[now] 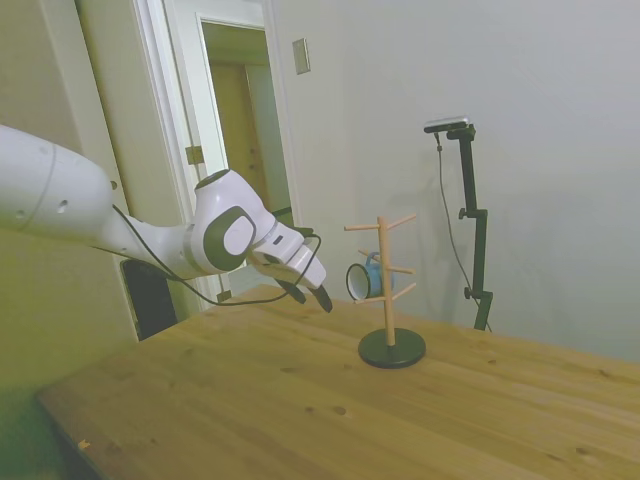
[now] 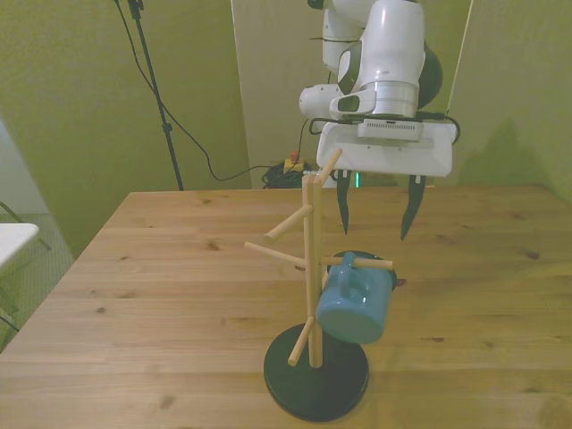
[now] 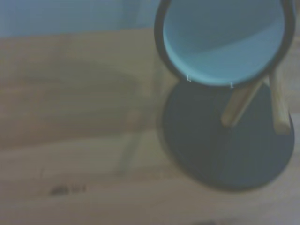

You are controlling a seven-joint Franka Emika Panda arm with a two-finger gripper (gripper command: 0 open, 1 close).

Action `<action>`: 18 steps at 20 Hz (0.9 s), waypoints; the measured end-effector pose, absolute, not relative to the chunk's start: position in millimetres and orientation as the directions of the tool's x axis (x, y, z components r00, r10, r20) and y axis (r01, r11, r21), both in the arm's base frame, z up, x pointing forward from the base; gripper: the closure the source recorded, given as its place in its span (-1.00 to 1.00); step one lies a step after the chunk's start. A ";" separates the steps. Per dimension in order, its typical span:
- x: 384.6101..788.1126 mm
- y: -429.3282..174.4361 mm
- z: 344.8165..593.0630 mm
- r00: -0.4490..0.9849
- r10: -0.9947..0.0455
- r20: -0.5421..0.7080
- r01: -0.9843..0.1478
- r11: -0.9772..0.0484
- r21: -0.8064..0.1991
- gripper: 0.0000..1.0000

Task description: Unload the mug

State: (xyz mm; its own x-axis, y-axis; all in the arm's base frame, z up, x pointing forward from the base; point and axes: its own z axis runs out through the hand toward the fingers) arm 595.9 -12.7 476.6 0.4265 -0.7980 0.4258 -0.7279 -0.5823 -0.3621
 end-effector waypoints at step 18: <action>688.2 13.8 458.6 0.200 -0.797 0.570 -0.706 -0.520 -0.480 -1.00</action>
